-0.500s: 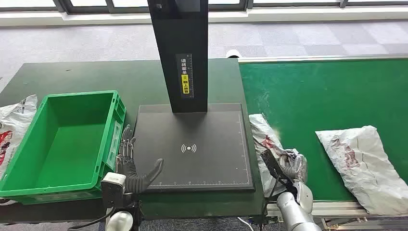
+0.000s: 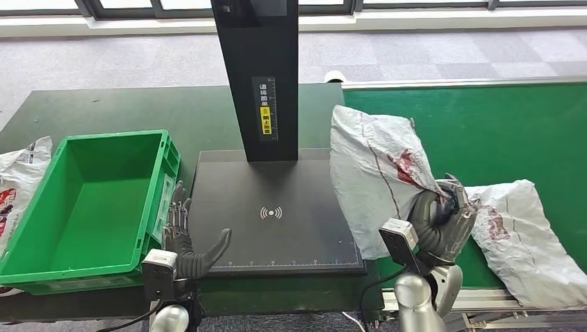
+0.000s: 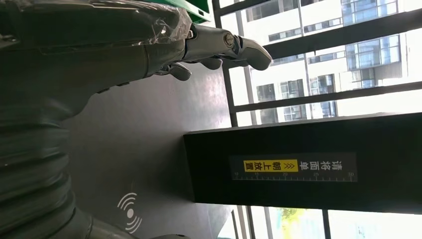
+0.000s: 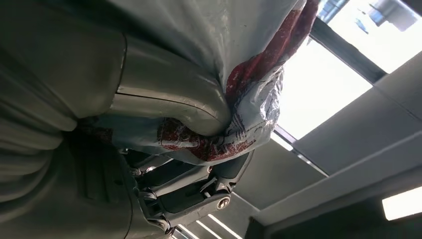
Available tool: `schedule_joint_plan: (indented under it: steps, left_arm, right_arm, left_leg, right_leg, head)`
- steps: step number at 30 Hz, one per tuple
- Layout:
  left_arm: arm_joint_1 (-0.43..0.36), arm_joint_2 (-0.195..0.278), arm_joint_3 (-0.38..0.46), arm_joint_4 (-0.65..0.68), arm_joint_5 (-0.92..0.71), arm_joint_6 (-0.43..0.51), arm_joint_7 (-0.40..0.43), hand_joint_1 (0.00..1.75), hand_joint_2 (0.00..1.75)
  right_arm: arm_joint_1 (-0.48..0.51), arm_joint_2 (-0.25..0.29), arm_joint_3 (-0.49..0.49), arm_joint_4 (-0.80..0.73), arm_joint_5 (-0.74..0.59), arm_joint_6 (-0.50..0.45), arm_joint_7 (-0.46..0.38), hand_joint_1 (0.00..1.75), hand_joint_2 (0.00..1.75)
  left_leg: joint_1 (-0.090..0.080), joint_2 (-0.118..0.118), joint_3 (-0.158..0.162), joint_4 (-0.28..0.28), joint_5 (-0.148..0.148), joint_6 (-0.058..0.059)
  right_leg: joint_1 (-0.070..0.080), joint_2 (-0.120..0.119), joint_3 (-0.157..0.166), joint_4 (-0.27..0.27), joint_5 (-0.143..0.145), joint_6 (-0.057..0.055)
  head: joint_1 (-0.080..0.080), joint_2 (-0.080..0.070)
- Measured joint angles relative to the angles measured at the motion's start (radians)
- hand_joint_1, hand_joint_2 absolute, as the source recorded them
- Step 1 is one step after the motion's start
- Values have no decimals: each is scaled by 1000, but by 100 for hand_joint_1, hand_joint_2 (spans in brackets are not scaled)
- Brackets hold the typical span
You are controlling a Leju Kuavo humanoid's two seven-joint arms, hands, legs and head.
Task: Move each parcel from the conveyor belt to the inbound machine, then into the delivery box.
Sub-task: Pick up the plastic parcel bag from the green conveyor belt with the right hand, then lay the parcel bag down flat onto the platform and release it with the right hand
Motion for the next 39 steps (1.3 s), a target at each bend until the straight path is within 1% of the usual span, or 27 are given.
schedule_joint_plan:
  steps: [7, 22, 25, 27, 30, 33, 36, 39]
  left_arm:
    - [0, 1, 0, 0, 18, 16, 0, 0, 175]
    - [-1, 4, 0, 6, 30, 25, 0, 0, 175]
    - [-2, 6, 0, 6, 33, 25, 0, 0, 175]
    - [-7, 7, 0, 8, 37, 22, 0, 0, 175]
    - [-22, 10, 0, 16, 45, 20, 0, 0, 175]
    - [-30, 12, -1, 24, 54, 26, 0, 0, 175]
    - [-33, 13, -2, 30, 58, 27, 0, 0, 175]
    - [-35, 14, -2, 34, 59, 24, 0, 0, 175]
  right_arm:
    - [1, 1, 6, -25, 5, 0, -22, 175, 175]
    - [-1, 1, 40, -34, -5, 1, -23, 175, 175]
    - [-4, 1, 60, -21, 2, 1, -20, 175, 175]
    - [-20, 0, 101, 28, 29, 7, 4, 175, 175]
    - [-58, -1, 189, 154, 83, 16, 60, 175, 175]
    - [-97, -2, 259, 279, 96, 17, 89, 175, 175]
    - [-128, -4, 300, 379, 107, 24, 118, 175, 175]
    - [-148, -6, 329, 447, 119, 34, 141, 175, 175]
  left_leg:
    - [0, 0, 0, 0, 0, 0]
    - [0, 0, 0, 0, 0, 0]
    - [0, 0, 0, 0, 0, 0]
    - [0, 1, 0, 0, 0, 0]
    - [0, 2, 1, 0, 1, -1]
    - [1, 1, 1, 0, 2, -2]
    - [2, 1, 1, 0, 2, -2]
    - [1, 1, 1, 0, 2, -2]
  right_leg:
    - [0, 0, 0, 0, 0, 0]
    - [0, 0, 0, 0, 0, 0]
    - [0, 0, 0, 0, 0, 0]
    - [0, 1, 0, 0, 0, 0]
    - [1, 2, 0, 0, 0, 0]
    - [1, 1, 0, 0, 1, -1]
    - [1, 2, 0, 0, 1, -1]
    - [1, 2, 0, 0, 1, -1]
  head:
    - [0, 0]
    - [0, 0]
    - [0, 0]
    - [0, 0]
    - [0, 0]
    - [0, 0]
    - [0, 0]
    - [0, 0]
